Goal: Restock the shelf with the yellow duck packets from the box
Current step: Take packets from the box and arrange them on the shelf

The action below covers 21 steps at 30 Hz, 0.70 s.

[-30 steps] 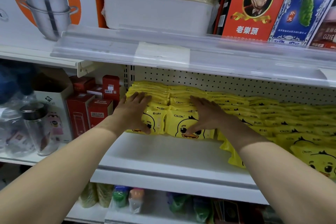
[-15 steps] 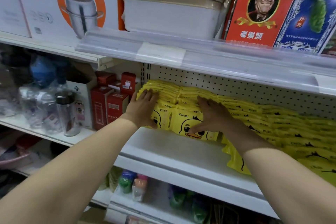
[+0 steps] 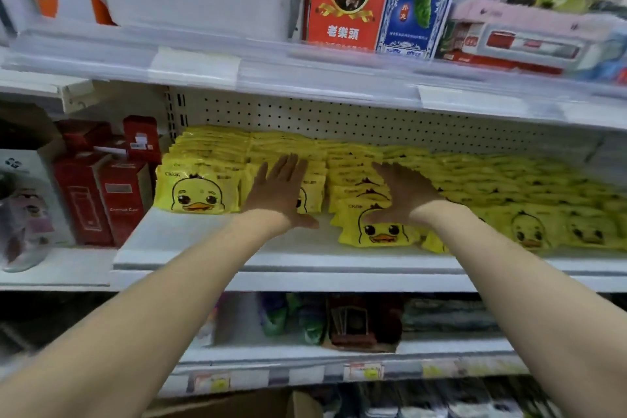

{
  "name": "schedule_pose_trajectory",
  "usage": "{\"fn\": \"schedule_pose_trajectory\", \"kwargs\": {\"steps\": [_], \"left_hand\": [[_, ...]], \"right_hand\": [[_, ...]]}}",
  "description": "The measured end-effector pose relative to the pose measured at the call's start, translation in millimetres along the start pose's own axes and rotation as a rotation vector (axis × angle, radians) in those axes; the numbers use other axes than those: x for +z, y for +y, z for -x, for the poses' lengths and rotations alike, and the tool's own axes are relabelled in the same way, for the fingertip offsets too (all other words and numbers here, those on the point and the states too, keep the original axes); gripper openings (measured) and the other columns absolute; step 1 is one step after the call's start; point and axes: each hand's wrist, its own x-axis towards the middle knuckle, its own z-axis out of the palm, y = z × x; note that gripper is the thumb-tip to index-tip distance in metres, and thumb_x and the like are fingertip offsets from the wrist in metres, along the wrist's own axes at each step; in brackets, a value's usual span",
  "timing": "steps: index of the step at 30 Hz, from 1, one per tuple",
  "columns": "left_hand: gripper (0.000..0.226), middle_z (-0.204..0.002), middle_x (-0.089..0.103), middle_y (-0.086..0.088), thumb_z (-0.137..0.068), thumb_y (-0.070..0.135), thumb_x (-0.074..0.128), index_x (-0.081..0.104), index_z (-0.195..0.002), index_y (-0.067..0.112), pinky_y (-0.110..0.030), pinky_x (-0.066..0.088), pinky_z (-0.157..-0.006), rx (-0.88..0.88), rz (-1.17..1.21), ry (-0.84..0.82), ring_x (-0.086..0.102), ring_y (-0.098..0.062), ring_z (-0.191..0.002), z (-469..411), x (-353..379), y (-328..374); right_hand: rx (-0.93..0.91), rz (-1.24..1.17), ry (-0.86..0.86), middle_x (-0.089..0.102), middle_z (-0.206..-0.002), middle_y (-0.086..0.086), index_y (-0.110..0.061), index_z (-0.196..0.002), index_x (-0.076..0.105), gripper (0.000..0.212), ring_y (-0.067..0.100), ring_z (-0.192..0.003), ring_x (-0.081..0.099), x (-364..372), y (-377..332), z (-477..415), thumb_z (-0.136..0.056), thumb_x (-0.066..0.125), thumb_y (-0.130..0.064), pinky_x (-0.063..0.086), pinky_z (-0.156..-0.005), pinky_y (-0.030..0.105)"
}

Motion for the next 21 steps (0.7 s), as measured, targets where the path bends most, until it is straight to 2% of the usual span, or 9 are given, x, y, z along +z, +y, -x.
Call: {"fn": "schedule_pose_trajectory", "kwargs": {"steps": [5,9,13,17,21], "left_hand": [[0.127,-0.163,-0.01,0.001,-0.068,0.07,0.07,-0.009,-0.155,0.022,-0.047,-0.005,-0.121,0.096,0.012,-0.073,-0.014,-0.014,-0.149,-17.5,2.2,60.4],[0.133,-0.163,-0.013,-0.001,-0.065,0.07,0.072,-0.011,-0.155,0.02,-0.047,-0.008,-0.12,0.106,-0.041,-0.125,-0.017,-0.016,-0.148,-28.7,15.1,88.7],[0.143,-0.162,-0.016,-0.003,-0.058,0.069,0.077,-0.015,-0.154,0.017,-0.048,-0.01,-0.12,0.057,-0.135,-0.202,-0.018,-0.019,-0.148,-49.5,23.4,106.9],[0.145,-0.163,-0.014,-0.005,-0.057,0.068,0.078,-0.017,-0.153,0.013,-0.046,-0.014,-0.119,0.015,-0.255,-0.214,-0.017,-0.021,-0.149,-66.1,23.9,111.9],[0.141,-0.163,-0.01,-0.007,-0.061,0.069,0.075,-0.014,-0.154,0.01,-0.048,-0.01,-0.12,-0.014,-0.315,-0.202,-0.014,-0.022,-0.149,-73.3,26.5,113.5]], "right_hand": [[0.016,0.066,-0.043,-0.001,-0.167,-0.001,-0.033,-0.158,-0.001,0.129,0.022,-0.153,0.0,6.0,32.6,17.9,-0.062,0.076,-0.073,0.01,-0.124,0.046],[-0.084,0.139,-0.096,-0.011,-0.166,-0.001,-0.029,-0.157,-0.01,0.139,0.021,-0.152,-0.013,15.6,45.2,0.6,-0.059,0.078,-0.072,-0.001,-0.123,0.048],[-0.213,0.161,-0.091,-0.015,-0.165,0.001,-0.024,-0.158,-0.011,0.143,0.02,-0.151,-0.019,18.9,55.7,-20.4,-0.057,0.077,-0.074,-0.006,-0.123,0.046],[-0.289,0.159,-0.051,-0.012,-0.166,0.005,-0.016,-0.158,-0.008,0.145,0.021,-0.151,-0.018,23.7,60.9,-35.4,-0.056,0.077,-0.074,-0.006,-0.123,0.048],[-0.267,0.16,-0.005,-0.008,-0.166,0.009,-0.011,-0.158,-0.005,0.146,0.024,-0.152,-0.014,30.3,63.0,-47.9,-0.055,0.076,-0.077,-0.007,-0.123,0.048]]}}
